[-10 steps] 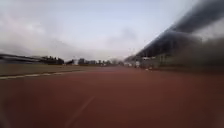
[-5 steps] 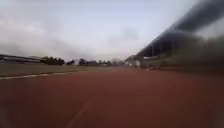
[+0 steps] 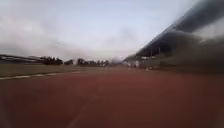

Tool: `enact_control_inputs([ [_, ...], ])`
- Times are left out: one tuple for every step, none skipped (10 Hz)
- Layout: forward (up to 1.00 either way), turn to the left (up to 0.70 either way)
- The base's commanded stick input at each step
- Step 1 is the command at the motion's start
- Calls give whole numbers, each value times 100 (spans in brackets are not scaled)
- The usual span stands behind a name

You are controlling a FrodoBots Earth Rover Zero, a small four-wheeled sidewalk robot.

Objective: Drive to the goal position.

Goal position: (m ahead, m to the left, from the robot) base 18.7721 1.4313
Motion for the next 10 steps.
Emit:
enact_control_inputs([
  [70, 2],
  [70, 2],
  [70, 1],
  [70, 0],
  [70, 0],
  [70, 0],
  [70, 0],
  [70, 0],
  [70, 0],
  [70, 0],
])
